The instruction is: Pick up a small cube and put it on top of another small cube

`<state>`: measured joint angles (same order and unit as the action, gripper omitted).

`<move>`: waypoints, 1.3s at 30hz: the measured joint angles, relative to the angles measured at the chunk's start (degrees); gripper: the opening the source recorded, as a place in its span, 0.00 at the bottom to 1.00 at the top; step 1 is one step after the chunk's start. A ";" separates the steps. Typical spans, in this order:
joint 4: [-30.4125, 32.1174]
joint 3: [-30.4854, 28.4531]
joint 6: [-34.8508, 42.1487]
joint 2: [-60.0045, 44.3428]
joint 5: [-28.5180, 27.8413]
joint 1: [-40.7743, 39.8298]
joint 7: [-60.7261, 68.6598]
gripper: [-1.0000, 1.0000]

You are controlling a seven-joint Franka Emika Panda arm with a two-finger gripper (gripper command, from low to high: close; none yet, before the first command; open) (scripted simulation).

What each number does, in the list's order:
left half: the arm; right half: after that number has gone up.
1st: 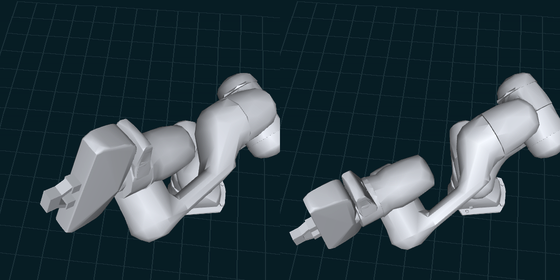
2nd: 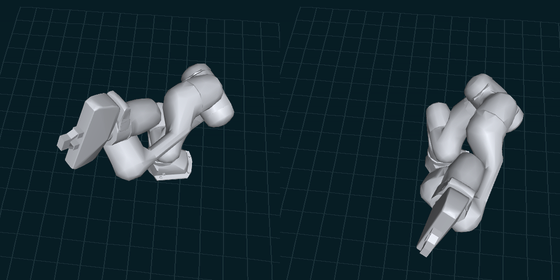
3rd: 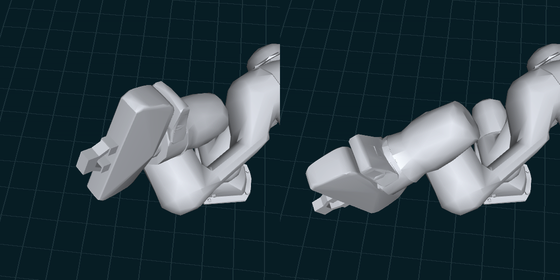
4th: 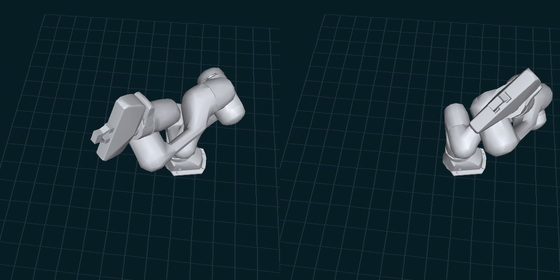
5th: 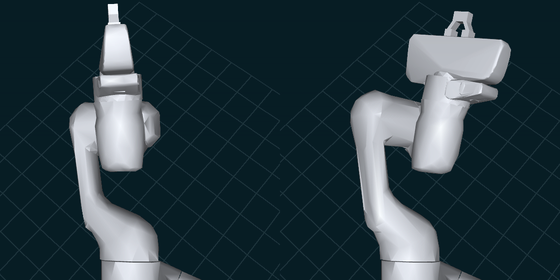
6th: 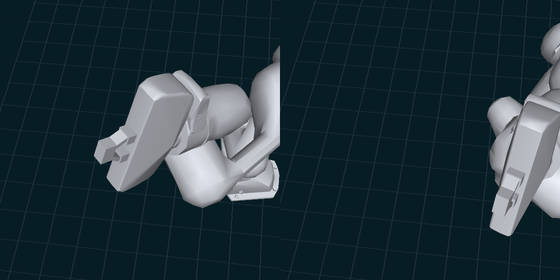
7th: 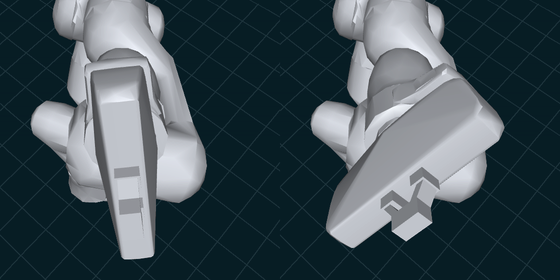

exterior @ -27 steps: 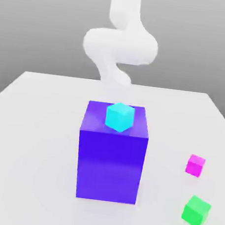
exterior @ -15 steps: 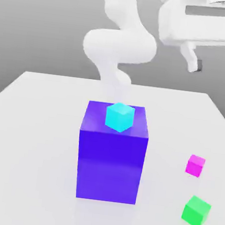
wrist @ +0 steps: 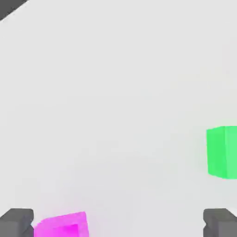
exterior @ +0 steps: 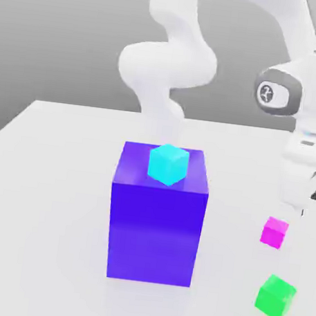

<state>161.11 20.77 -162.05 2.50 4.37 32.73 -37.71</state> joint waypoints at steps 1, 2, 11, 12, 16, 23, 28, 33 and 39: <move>1.01 0.53 -1.08 -1.53 -2.28 0.79 -1.42 0.50; 1.56 0.01 -2.30 -3.26 -5.08 2.37 -3.29 0.50; -0.93 -16.67 -14.23 -18.79 -21.71 14.58 -15.52 0.00; -0.93 -16.67 -14.23 -18.79 -21.73 14.58 -15.54 0.00; -1.07 -17.35 -14.79 -19.44 -22.20 15.18 -15.96 0.00; 1.57 -8.76 -5.57 -7.55 -9.98 9.55 -6.66 0.00; -2.14 -9.63 0.80 -4.83 -6.19 5.31 3.80 0.00; -9.13 -11.60 6.17 -6.48 -6.24 -0.68 15.94 0.00; -17.29 -14.03 11.78 -9.06 -5.87 -6.89 30.37 0.00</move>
<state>143.82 6.74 -150.26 -6.56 -1.51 25.85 -7.34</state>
